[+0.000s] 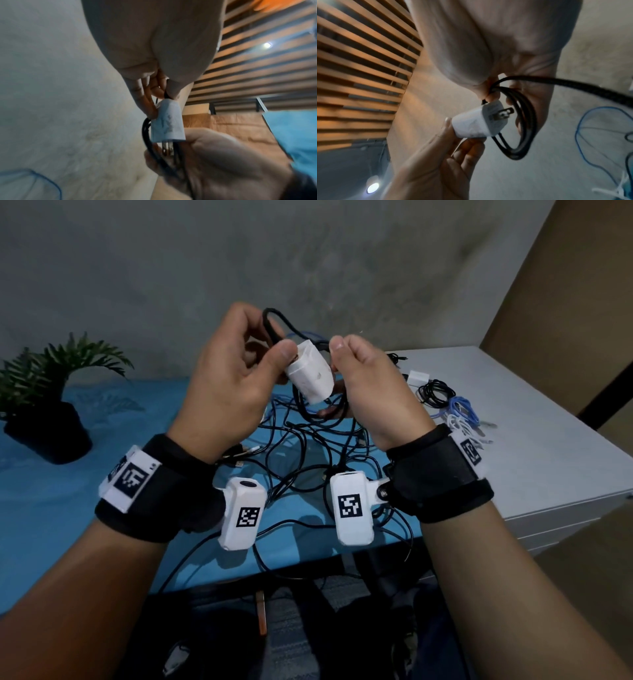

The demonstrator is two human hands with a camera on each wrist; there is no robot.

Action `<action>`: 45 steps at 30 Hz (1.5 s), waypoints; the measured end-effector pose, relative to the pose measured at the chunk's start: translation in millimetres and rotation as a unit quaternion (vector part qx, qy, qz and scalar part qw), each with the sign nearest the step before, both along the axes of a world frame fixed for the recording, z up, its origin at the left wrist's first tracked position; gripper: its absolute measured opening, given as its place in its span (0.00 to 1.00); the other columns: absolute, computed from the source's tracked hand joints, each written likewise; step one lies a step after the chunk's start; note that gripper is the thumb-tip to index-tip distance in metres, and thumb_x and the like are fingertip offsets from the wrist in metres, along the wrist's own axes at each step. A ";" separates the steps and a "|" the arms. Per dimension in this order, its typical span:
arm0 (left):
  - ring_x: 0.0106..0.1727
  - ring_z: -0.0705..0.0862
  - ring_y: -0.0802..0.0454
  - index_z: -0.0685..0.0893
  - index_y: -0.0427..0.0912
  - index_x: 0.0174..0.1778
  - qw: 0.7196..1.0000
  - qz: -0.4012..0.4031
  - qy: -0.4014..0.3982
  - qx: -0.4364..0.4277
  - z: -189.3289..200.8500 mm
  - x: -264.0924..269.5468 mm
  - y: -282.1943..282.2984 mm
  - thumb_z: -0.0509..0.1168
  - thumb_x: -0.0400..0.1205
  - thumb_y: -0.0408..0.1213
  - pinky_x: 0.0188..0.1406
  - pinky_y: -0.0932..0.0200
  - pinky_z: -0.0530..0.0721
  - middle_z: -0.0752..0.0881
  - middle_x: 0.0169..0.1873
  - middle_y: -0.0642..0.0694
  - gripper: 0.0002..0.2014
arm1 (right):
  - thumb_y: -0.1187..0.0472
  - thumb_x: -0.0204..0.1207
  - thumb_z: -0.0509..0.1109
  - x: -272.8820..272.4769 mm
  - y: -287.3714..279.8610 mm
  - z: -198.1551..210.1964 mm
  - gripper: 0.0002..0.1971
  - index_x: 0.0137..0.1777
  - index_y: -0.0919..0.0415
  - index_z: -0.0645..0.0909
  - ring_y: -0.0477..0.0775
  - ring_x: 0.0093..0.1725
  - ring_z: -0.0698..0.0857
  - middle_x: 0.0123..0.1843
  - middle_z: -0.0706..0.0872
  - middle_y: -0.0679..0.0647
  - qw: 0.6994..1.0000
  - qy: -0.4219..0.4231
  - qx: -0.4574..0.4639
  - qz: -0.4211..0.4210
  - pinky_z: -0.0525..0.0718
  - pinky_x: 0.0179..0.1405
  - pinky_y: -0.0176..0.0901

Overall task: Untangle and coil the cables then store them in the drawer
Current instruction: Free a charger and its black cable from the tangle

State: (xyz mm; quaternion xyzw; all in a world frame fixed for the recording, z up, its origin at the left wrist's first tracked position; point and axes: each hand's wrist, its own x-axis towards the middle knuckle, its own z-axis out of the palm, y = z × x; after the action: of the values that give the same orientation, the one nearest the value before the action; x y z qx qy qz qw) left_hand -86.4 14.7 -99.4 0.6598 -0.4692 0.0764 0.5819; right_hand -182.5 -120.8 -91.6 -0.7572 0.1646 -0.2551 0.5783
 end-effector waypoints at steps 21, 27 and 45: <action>0.57 0.91 0.52 0.74 0.47 0.67 0.980 -0.078 0.156 0.097 -29.0 20.0 -9.5 0.73 0.81 0.38 0.63 0.43 0.88 0.89 0.57 0.49 0.21 | 0.55 0.93 0.55 3.3 4.8 0.5 0.14 0.45 0.56 0.75 0.56 0.50 0.86 0.49 0.80 0.51 0.971 -0.043 0.217 0.095 0.83 0.49 0.51; 0.35 0.84 0.58 0.89 0.41 0.38 0.965 -0.073 0.062 0.244 -21.7 25.4 5.6 0.59 0.77 0.75 0.42 0.60 0.81 0.89 0.32 0.46 0.37 | 0.53 0.92 0.58 1.4 -9.0 0.6 0.15 0.44 0.56 0.77 0.49 0.40 0.85 0.50 0.76 0.53 0.981 -0.041 0.180 0.066 0.91 0.44 0.53; 0.31 0.81 0.51 0.79 0.44 0.45 0.976 -0.093 0.175 0.084 -12.8 15.2 -0.3 0.53 0.93 0.47 0.32 0.54 0.82 0.81 0.32 0.49 0.16 | 0.53 0.92 0.57 9.1 4.9 -8.0 0.16 0.44 0.58 0.74 0.51 0.35 0.85 0.47 0.76 0.57 0.978 -0.030 0.190 0.086 0.88 0.28 0.46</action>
State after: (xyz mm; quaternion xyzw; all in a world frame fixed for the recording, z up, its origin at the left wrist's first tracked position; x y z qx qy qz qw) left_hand -71.1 14.4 -112.1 0.6631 -0.4240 -0.1348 0.6019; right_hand -173.4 -115.9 -99.6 -0.6370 0.1269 -0.1906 0.7361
